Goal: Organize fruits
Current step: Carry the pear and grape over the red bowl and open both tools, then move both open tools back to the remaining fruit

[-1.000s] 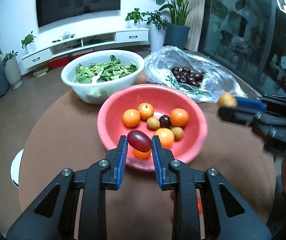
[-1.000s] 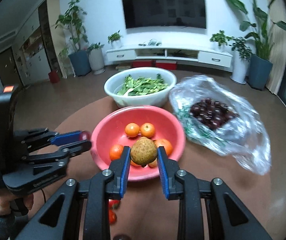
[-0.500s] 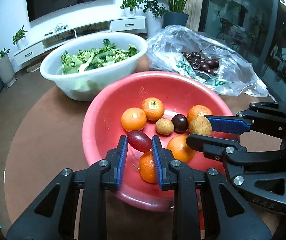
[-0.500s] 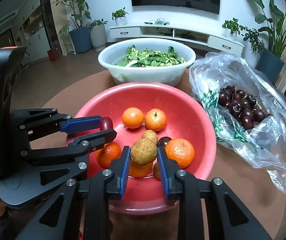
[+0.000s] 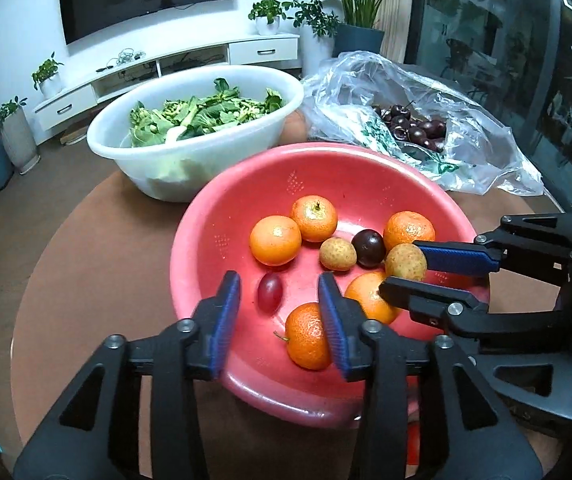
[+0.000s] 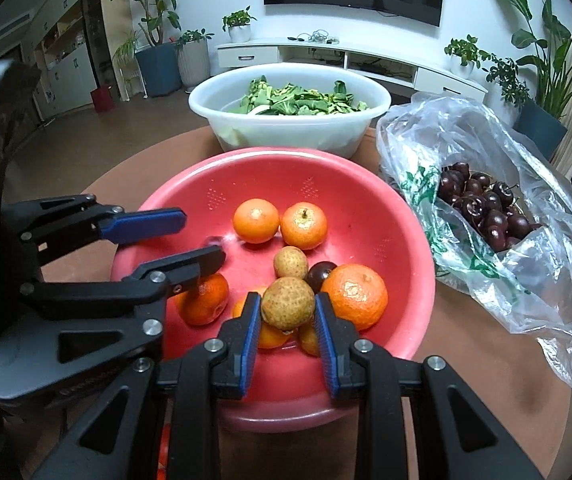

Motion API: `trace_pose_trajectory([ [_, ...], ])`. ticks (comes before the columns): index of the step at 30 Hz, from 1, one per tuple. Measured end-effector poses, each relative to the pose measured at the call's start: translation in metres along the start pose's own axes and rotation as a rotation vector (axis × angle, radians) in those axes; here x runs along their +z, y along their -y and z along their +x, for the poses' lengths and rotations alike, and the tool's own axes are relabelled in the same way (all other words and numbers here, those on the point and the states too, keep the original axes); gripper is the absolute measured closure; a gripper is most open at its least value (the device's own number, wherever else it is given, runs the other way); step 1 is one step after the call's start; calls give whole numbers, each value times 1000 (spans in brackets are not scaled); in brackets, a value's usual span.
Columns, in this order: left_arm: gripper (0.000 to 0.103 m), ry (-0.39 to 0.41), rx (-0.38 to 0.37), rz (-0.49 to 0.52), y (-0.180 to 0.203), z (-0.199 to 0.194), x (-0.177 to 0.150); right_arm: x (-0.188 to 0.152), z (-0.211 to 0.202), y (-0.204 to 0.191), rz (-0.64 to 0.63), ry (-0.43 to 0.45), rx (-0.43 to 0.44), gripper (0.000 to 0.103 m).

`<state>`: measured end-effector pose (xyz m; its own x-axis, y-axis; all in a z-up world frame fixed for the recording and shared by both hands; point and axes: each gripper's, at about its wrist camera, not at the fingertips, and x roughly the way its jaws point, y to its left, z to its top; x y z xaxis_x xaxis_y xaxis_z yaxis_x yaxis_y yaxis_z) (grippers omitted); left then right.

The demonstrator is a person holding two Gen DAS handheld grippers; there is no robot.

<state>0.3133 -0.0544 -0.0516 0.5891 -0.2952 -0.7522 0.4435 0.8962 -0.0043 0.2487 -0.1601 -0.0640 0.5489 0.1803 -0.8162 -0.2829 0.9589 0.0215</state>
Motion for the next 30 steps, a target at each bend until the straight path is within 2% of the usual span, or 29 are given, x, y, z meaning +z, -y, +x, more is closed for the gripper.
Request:
trace_pose_trajectory([
  [3,57,5,-3,-10,-1,-4,0,-1,-2,0,1,0,0,73],
  [5,57,12,3,-14,-1,-9,-1,-2,-5,0,0,4,-2,69],
  [8,57,28,6,-36,-3,-21,-4,-3,-9,2,8,15,3,57],
  [9,50,36,12,-51,-5,-27,-6,-4,-13,3,14,21,1,55],
  [10,37,44,8,-65,-7,-32,-8,-4,-15,4,16,24,-2,55],
  [12,23,73,-15,-96,-11,-47,-14,-7,-22,6,22,34,-7,54],
  [14,23,92,-7,-105,-12,-62,-22,-12,-33,7,30,49,-1,50],
  [16,12,104,-11,-127,-13,-76,-33,-22,-49,8,48,69,7,46],
  [19,10,103,-17,-144,-9,-94,-55,-44,-70,11,78,91,33,43],
  [24,10,64,-8,-101,15,-113,-98,-92,-96,4,107,94,75,40],
  [28,8,43,-5,-105,33,-126,-132,-127,-99,-7,134,65,107,40],
  [30,8,36,-3,-112,41,-131,-146,-139,-93,-15,108,37,89,40],
])
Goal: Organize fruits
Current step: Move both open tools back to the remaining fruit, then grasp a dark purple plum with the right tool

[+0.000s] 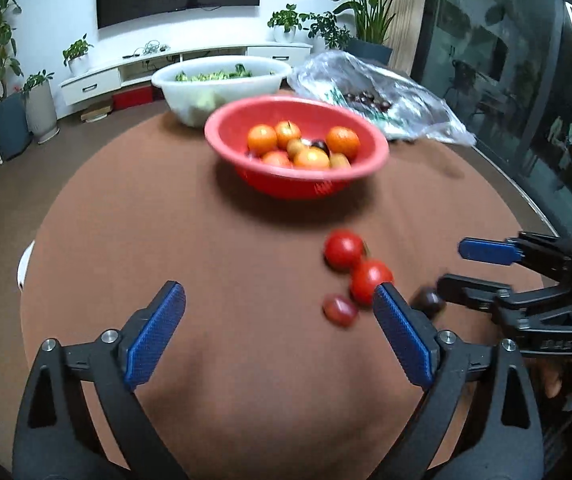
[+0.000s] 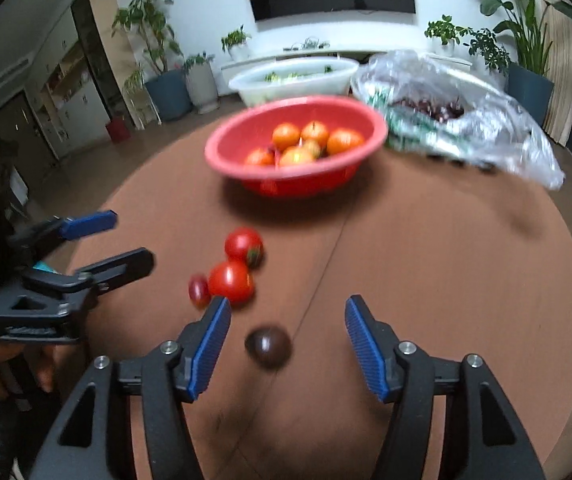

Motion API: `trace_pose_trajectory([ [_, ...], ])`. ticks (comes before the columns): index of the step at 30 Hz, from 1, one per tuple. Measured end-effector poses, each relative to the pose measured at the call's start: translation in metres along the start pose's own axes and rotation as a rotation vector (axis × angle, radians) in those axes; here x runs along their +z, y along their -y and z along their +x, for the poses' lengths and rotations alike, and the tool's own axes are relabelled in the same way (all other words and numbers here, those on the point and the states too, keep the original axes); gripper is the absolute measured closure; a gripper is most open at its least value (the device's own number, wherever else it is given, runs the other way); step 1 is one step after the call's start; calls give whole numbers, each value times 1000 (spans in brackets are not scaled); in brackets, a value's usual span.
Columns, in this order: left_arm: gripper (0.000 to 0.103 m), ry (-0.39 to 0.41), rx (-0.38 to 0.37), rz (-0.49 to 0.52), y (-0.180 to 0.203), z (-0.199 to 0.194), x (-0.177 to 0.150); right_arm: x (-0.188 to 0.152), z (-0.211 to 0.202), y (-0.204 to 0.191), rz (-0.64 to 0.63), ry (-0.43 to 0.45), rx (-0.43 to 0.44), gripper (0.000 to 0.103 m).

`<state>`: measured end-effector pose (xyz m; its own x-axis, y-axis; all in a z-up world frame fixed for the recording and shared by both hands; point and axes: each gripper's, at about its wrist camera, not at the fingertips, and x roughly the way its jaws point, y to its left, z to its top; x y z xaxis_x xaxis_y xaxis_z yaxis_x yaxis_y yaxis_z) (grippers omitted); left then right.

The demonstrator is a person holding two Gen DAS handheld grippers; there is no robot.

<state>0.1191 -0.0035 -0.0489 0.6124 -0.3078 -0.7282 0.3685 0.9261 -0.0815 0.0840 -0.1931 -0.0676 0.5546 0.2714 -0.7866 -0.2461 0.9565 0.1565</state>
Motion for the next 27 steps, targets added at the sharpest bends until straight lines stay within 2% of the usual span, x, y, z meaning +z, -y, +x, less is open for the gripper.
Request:
trace_pose_trajectory([
  [6,8,-26,-5,-17,12,-17,-41,-8,7,-16,-75,-15,-24,47],
  [10,8,-40,-2,-35,11,-20,-55,-14,15,-17,-81,-41,-37,55],
  [19,8,-37,5,-43,7,-21,-52,-20,24,-27,-159,-56,-73,66],
  [22,8,-52,14,-39,8,-15,-49,-21,23,-27,-161,-55,-66,72],
  [27,8,-61,20,-14,11,-7,-41,-21,19,-24,-131,-46,-48,74],
])
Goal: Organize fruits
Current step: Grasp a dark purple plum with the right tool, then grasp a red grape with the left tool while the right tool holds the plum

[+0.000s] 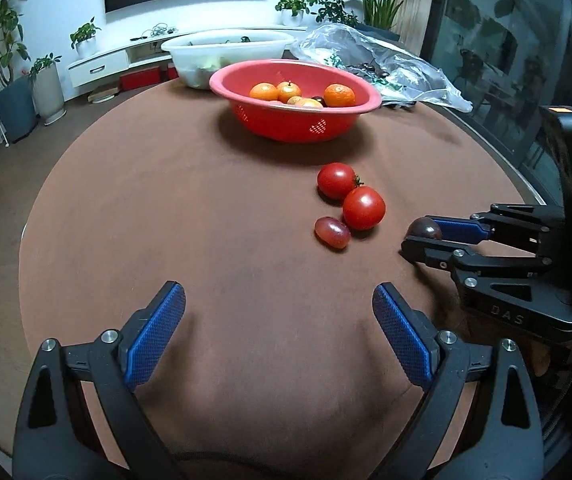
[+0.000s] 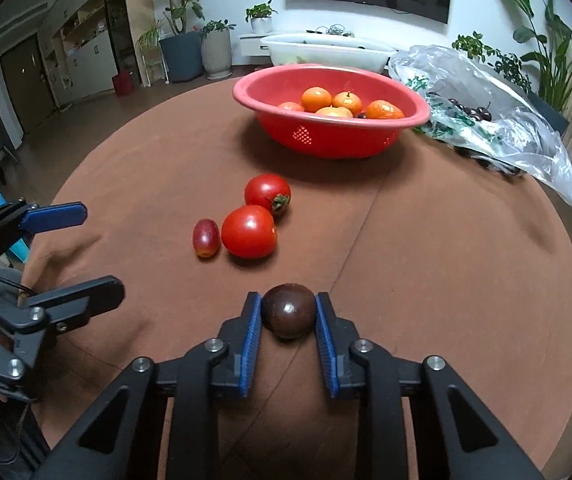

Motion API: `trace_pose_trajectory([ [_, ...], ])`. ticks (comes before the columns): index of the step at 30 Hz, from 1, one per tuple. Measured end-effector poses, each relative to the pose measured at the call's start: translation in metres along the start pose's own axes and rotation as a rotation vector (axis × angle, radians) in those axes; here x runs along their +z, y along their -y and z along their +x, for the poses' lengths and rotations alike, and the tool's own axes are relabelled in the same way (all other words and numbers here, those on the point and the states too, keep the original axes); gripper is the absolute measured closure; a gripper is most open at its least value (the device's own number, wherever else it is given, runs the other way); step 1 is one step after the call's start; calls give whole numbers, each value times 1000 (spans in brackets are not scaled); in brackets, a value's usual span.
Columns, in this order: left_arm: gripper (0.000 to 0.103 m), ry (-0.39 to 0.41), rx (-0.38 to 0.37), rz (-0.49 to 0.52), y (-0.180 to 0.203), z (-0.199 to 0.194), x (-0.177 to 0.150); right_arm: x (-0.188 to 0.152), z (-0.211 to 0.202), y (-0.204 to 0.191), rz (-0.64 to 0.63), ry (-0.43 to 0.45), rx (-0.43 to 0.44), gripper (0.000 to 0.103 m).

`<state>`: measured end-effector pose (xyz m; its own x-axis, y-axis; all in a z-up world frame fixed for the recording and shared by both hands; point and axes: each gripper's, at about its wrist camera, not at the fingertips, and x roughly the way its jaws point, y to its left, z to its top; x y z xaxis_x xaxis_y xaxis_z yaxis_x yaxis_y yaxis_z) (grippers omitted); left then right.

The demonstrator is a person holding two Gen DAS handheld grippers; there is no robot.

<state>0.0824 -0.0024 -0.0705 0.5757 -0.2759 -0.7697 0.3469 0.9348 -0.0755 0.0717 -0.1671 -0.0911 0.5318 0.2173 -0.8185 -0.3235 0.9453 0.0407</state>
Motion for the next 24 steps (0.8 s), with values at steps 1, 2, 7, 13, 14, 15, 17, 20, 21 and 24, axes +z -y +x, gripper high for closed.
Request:
trace_pose_trajectory([
  [1,8,-1,1,6,1,1,2,0,-2,2,14,7,7,74],
  [2,8,-1,2,13,2,3,4,-1,-5,6,36,19,18,74],
  [7,8,-14,6,57,8,19,21,-2,-12,27,139,58,52,74],
  [13,22,-58,-31,162,18,41,38,-6,-11,40,187,61,66,74],
  [14,26,-67,-34,172,19,44,39,-6,-11,40,189,63,71,74],
  [15,34,-80,-39,185,19,49,42,-6,-11,40,190,65,73,74],
  [17,43,-96,-54,208,21,55,44,-6,-10,41,191,66,79,74],
  [20,48,-111,-81,241,25,62,45,-7,-11,42,196,70,84,74],
  [21,51,-116,-88,257,28,63,45,-7,-11,43,199,71,86,74],
  [24,57,-118,-111,283,32,65,44,-7,-11,45,204,73,89,74],
])
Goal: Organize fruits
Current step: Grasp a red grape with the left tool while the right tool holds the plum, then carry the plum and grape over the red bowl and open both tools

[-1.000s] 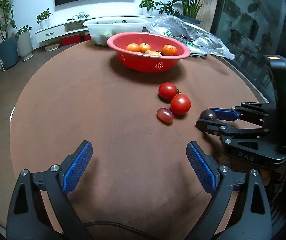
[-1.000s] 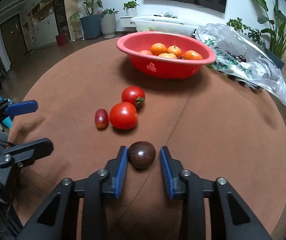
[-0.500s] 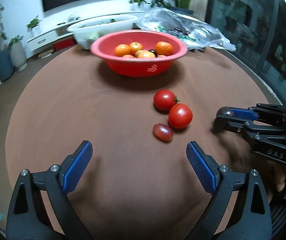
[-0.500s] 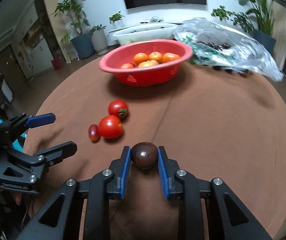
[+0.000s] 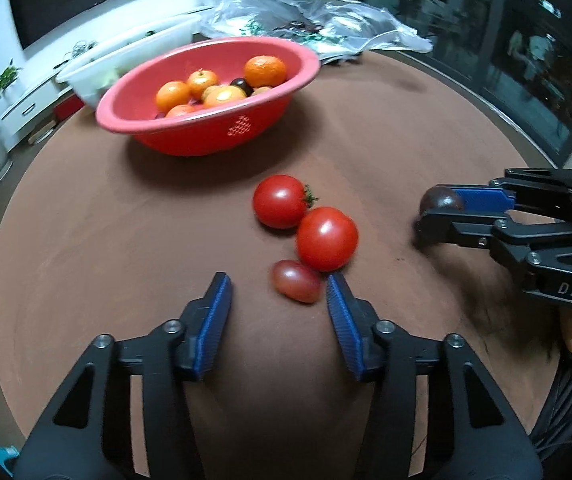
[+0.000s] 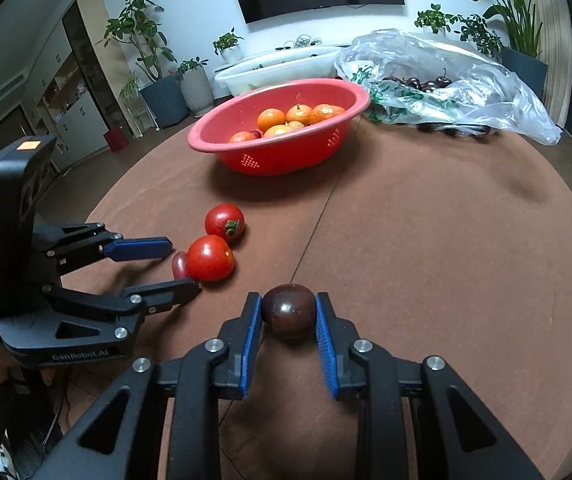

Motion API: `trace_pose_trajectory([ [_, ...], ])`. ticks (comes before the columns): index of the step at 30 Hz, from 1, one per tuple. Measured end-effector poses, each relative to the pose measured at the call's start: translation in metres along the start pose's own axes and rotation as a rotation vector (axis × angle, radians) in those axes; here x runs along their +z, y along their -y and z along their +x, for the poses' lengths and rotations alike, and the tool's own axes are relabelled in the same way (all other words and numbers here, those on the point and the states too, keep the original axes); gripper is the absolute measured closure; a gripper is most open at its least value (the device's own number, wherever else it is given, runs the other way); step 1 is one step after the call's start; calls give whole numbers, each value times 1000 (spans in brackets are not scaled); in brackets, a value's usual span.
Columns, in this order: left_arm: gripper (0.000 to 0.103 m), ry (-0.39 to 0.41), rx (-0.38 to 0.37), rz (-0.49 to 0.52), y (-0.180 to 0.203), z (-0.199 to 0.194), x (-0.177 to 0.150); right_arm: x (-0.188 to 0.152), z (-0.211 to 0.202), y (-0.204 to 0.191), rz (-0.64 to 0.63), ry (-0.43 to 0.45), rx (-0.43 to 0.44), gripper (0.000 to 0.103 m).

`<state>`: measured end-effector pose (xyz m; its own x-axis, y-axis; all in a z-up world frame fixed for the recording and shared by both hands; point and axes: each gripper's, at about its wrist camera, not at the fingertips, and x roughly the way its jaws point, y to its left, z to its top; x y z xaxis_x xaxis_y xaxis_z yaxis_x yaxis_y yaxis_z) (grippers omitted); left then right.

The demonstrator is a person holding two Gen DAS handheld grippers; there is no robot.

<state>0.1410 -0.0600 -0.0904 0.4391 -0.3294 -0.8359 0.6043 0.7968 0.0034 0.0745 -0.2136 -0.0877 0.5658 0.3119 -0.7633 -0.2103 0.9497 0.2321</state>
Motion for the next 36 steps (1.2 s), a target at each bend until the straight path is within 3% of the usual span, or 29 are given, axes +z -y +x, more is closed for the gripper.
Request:
trace_pose_trajectory([
  [13,79,5,-35,29,3,-2,0,0,1,0,2,1,-3,74],
  [21,79,18,-38,-6,-3,-6,-5,0,1,2,4,4,-6,74],
  [30,79,84,75,-120,-15,-33,-9,1,0,3,9,14,-14,74],
  [36,79,127,110,-172,-24,-47,-5,4,-4,5,22,25,-26,74],
])
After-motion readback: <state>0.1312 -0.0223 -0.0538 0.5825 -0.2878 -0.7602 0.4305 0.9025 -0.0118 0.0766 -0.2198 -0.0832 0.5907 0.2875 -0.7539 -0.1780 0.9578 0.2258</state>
